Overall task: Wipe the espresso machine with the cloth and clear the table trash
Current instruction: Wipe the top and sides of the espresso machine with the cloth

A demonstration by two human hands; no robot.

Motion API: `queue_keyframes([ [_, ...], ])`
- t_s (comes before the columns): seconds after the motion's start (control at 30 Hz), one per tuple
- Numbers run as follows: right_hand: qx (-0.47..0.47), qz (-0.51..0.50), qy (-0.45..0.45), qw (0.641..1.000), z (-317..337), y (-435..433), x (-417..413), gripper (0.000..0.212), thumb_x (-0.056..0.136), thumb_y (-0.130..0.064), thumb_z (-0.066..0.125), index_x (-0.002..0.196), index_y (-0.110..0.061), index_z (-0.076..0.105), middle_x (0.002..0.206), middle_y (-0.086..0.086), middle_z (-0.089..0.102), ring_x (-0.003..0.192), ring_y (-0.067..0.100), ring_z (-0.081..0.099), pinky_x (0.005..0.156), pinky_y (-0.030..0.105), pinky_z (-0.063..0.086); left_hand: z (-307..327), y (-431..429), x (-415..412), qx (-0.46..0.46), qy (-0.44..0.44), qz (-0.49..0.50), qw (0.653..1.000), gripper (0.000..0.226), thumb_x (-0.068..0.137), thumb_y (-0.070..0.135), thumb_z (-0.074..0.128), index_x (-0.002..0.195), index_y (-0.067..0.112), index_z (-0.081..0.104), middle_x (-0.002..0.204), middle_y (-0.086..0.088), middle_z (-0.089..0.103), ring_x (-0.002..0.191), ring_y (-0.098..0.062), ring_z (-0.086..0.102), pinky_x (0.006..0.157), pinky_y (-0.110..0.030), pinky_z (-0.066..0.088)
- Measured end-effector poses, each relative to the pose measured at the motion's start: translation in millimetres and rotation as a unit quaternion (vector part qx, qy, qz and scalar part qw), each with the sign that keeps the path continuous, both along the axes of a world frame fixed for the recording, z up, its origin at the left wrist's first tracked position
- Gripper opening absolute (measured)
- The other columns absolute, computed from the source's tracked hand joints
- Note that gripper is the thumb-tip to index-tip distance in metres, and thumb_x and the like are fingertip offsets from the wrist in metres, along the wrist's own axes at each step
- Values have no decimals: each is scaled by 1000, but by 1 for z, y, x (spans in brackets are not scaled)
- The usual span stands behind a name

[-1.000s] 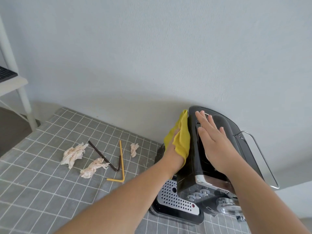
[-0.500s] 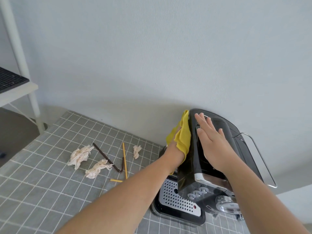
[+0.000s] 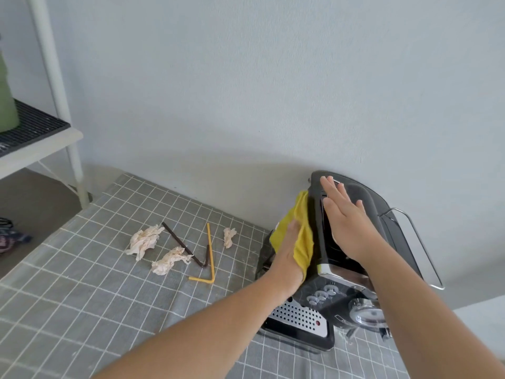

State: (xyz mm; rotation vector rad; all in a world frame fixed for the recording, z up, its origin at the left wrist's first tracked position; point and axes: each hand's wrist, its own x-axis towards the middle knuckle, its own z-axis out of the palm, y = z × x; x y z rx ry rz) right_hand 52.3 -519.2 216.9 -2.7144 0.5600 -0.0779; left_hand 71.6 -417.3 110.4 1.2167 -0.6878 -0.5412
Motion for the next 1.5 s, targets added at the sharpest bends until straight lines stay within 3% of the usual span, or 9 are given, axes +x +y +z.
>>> queue_keyframes([
  [0.1, -5, 3, 4, 1000, 0, 0, 0, 49, 102, -22, 16, 150, -29, 10, 159, -12, 4, 146, 3, -7, 117, 34, -11, -40, 9, -20, 28, 83, -5, 996, 48, 105, 26, 24, 149, 15, 9, 152, 7, 19, 143, -13, 25, 106, -8, 21],
  [0.23, -3, 1, -1, 1000, -2, -1, 2, 49, 102, -22, 17, 150, -29, 12, 159, -13, 5, 146, 2, -6, 117, 34, -11, 15, -10, 2, 52, 110, -7, 993, 38, 105, 29, 19, 143, 32, 18, 135, 26, 31, 119, 20, 34, 88, 12, 22],
  [0.4, 4, -1, -6, 1000, -3, -1, 2, 49, 101, -22, 17, 149, -32, 14, 159, -13, 7, 146, 1, -5, 117, 34, -10, 35, -44, 52, 56, -20, 34, 998, 55, 98, 51, 32, 148, 37, 16, 157, 9, 21, 138, 2, 10, 122, -41, 10],
  [0.67, 10, 3, -2, 1000, -1, 0, -1, 49, 102, -23, 16, 150, -32, 11, 159, -16, 4, 144, -2, -6, 117, 31, -12, 7, 21, -38, 28, 0, 3, 1000, 42, 99, 46, 25, 137, 33, 16, 152, -8, 31, 139, 7, 24, 106, -7, 29],
  [0.8, 2, 2, 4, 1000, 1, 3, -1, 50, 102, -22, 17, 150, -31, 10, 159, -14, 3, 145, -1, -6, 118, 33, -11, 14, 7, -9, 49, 21, -22, 998, 41, 103, 16, 24, 131, 42, 10, 128, 37, 23, 106, 42, 23, 82, 15, 21],
  [0.93, -61, 0, 56, 997, 7, 5, 3, 52, 100, -20, 20, 150, -25, 7, 160, -10, 0, 146, 5, -7, 119, 42, -4, -11, -4, 32, 33, 33, -37, 998, 50, 98, -7, 27, 146, 4, 17, 152, -8, 31, 140, -11, 34, 96, -11, 28],
  [1.07, -40, 4, 50, 998, 5, 4, 5, 59, 98, -16, 27, 150, -28, 3, 159, -11, -6, 144, 1, -11, 118, 36, -8, -4, -25, 33, -1, 108, 1, 994, 38, 105, 19, 17, 142, 26, 17, 127, 33, 32, 120, 28, 33, 91, 10, 25],
  [1.23, 27, 0, 14, 1000, -2, 0, 3, 59, 98, -14, 26, 150, -34, 4, 157, -20, -7, 139, -9, -14, 110, 22, -15, -45, -42, 32, 33, 137, 4, 990, 71, 79, 74, 33, 141, 38, 34, 154, 5, 33, 143, -18, 29, 120, -47, 20],
  [1.5, 49, -12, 7, 999, -2, 3, 4, 59, 98, -13, 26, 149, -37, 8, 156, -23, -4, 138, -12, -11, 112, 21, -13, -33, -55, 63, 60, 43, 16, 997, 51, 102, 28, 20, 151, 31, 3, 160, 13, -4, 147, -3, -8, 123, -41, 0],
])
